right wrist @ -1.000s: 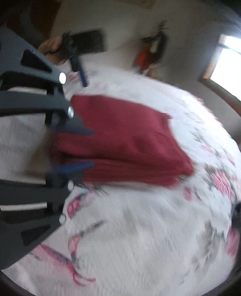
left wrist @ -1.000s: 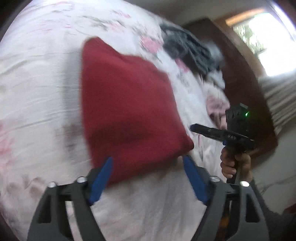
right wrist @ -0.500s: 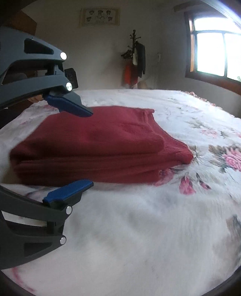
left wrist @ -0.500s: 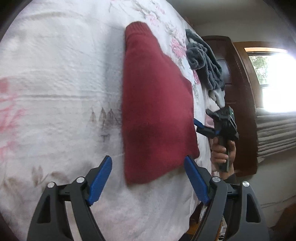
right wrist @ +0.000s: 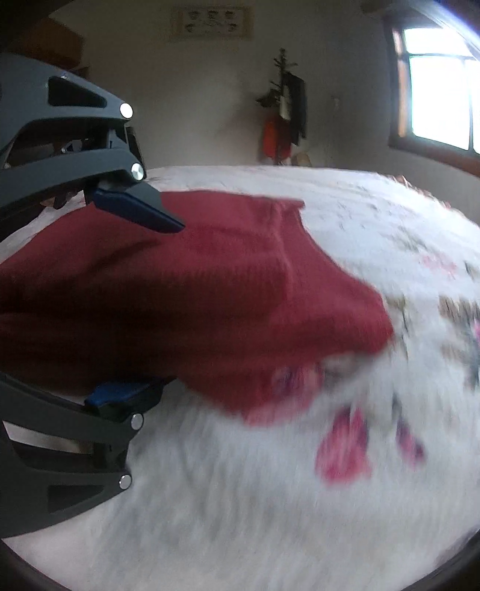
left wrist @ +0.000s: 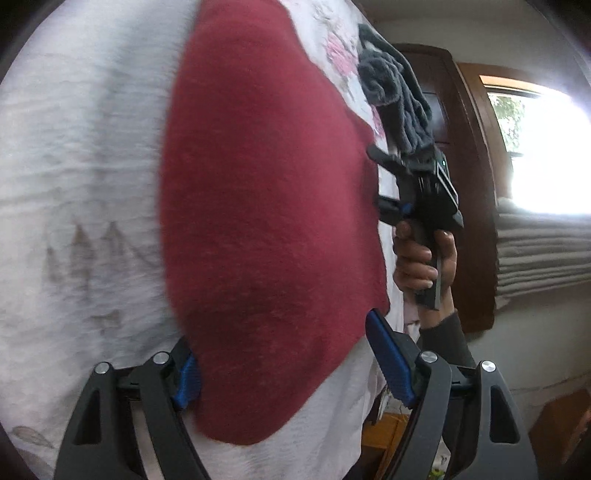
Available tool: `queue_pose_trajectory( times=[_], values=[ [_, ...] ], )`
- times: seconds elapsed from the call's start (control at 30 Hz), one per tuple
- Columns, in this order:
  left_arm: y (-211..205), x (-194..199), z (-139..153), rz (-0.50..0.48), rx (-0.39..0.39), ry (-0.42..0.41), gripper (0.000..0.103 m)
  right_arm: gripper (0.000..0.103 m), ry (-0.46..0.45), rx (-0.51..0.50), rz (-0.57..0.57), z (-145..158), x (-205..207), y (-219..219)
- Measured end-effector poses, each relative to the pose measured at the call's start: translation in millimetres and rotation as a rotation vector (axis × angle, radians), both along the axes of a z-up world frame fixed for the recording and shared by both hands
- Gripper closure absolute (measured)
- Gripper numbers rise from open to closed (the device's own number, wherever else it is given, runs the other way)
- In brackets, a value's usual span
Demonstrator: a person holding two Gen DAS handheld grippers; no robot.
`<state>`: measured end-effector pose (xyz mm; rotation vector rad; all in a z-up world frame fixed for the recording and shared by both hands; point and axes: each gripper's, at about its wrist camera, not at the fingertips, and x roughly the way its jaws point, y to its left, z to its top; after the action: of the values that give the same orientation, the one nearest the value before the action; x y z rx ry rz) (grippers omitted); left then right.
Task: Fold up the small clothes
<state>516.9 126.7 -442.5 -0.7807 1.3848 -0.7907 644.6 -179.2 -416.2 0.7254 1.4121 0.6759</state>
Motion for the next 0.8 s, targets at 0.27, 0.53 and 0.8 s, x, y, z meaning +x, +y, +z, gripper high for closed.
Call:
queue_pose_trajectory(
  times=[0.27, 0.53, 0.8],
  values=[
    [-4.2, 6.9, -6.3, 0.019, 0.035, 0.032, 0.037, 0.040, -0.018, -0.047, 0.026, -1.3, 1.2, 6.9],
    [3.0, 5.9, -4.6, 0.044, 0.072, 0.040, 0.073, 0.067, -0.067, -0.039, -0.001, 6.0, -5.9, 1.6],
    [0.8, 7.7, 20.7, 0.039, 0.127, -0.023, 0.078, 0.070, -0.107, -0.024, -0.028, 21.0, -13.5, 9.4]
  ],
)
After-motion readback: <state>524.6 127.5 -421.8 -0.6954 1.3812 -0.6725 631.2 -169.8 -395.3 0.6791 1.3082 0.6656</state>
